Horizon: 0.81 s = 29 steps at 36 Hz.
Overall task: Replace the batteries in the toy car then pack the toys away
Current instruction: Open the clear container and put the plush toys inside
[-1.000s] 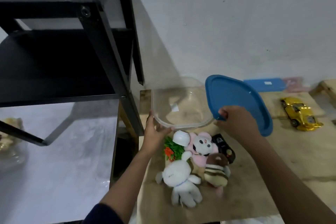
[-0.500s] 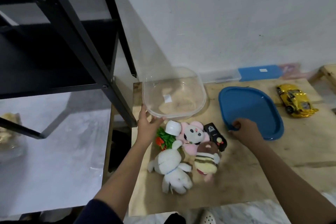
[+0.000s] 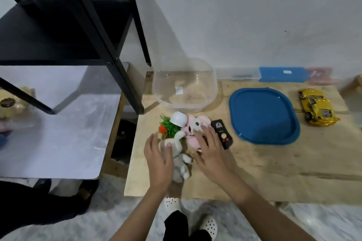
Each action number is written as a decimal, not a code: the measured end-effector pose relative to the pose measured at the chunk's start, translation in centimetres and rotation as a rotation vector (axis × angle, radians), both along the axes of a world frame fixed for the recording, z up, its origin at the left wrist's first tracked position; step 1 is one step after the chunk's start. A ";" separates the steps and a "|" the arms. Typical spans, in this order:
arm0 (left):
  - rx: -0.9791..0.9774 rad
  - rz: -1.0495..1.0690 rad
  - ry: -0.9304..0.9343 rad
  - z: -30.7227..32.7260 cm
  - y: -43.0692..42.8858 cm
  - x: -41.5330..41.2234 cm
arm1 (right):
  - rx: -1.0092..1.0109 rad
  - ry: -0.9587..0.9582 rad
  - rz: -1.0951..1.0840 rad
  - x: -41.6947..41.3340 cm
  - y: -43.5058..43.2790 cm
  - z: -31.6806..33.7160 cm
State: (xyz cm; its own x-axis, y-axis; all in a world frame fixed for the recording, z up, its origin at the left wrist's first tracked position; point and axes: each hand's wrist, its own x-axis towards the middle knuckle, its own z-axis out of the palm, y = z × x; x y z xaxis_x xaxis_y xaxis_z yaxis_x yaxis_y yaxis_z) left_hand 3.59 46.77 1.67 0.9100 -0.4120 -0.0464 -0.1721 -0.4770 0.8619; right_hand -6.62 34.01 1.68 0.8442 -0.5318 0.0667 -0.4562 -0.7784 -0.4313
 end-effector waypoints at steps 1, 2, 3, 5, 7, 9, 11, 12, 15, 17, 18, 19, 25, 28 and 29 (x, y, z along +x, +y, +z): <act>0.076 -0.059 -0.033 -0.6 0.4 -0.6 | -0.029 0.047 -0.008 0.3 -0.1 -0.3; 0.151 -0.108 -0.054 -1.1 0.7 -1.0 | -0.038 0.077 -0.019 0.6 -0.4 -0.3; 0.211 -0.147 -0.063 -1.5 0.9 -1.3 | -0.035 0.093 -0.025 1.0 -0.7 -0.3; 0.259 -0.201 -0.083 -1.9 1.2 -1.2 | -0.007 0.116 0.004 2.1 -1.2 -0.1; 0.258 -0.229 -0.080 -2.0 1.5 -0.9 | -0.007 0.150 0.042 3.0 -1.5 -0.1; 0.235 -0.232 -0.043 -1.9 1.8 -0.4 | -0.014 0.180 0.026 3.8 -1.7 -0.1; 0.222 -0.229 -0.014 -1.8 2.0 -0.1 | 0.009 0.207 -0.019 4.5 -2.0 -0.1; 0.215 -0.225 -0.002 -1.8 2.3 0.1 | 0.021 0.223 -0.033 4.9 -2.1 -0.2; 0.189 -0.212 0.036 -1.7 3.0 0.6 | 0.048 0.294 -0.032 6.0 -2.2 -0.3; 0.176 -0.210 0.060 -1.5 3.5 0.9 | 0.073 0.347 -0.030 6.7 -2.4 -0.2; 0.173 -0.213 0.066 -1.4 3.6 0.9 | 0.074 0.371 -0.030 7.0 -2.5 -0.1; 0.175 -0.215 0.067 -1.3 3.7 1.0 | 0.071 0.388 -0.029 7.3 -2.6 0.0; 0.221 -0.208 0.001 -0.8 3.8 1.3 | 0.089 0.373 -0.051 8.2 -3.1 0.1; 0.251 -0.187 -0.014 -0.8 3.4 1.1 | 0.102 0.396 -0.070 8.5 -3.3 0.0; 0.264 -0.182 -0.018 -0.8 3.2 1.1 | 0.107 0.405 -0.074 8.6 -3.3 0.0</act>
